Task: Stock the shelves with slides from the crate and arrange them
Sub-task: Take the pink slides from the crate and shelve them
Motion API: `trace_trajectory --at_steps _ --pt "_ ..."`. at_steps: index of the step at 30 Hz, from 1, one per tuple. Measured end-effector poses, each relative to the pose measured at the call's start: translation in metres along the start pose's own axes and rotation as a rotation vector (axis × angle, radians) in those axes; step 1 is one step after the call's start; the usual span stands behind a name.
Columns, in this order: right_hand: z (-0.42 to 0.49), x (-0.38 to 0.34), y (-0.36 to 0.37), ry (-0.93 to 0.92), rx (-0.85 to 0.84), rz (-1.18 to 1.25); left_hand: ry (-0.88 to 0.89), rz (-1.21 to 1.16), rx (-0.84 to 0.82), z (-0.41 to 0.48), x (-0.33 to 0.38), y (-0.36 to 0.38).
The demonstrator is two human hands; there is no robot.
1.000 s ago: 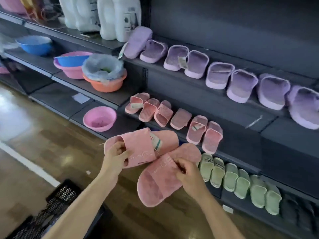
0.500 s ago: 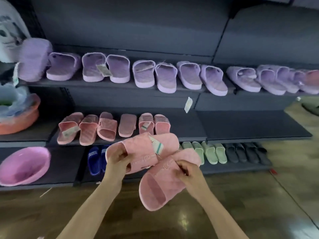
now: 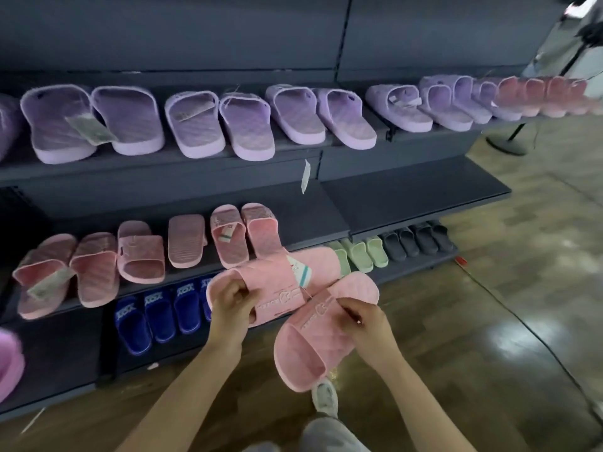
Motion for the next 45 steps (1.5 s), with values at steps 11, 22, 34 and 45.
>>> trace_trajectory --at_steps 11,22,34,45 --pt "0.133 0.073 -0.021 -0.031 -0.087 -0.074 -0.142 -0.129 0.127 0.095 -0.014 0.082" --pt "0.319 0.176 -0.005 -0.037 -0.242 -0.159 -0.292 -0.37 0.309 0.238 -0.071 0.18" --pt "0.457 0.199 0.054 -0.125 -0.276 -0.137 -0.269 -0.781 0.412 0.341 -0.115 0.218" --pt "0.42 0.176 0.041 -0.239 -0.211 -0.321 -0.302 -0.261 0.365 0.313 -0.098 0.19"
Point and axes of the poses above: each hand's wrist, its own z-axis towards the middle knuckle, its own y-axis out of the palm, x = y × z, the point moved 9 cm from there along z, towards the middle knuckle, and after that the axes turned 2 degrees about -y, right-handed, at the moved point
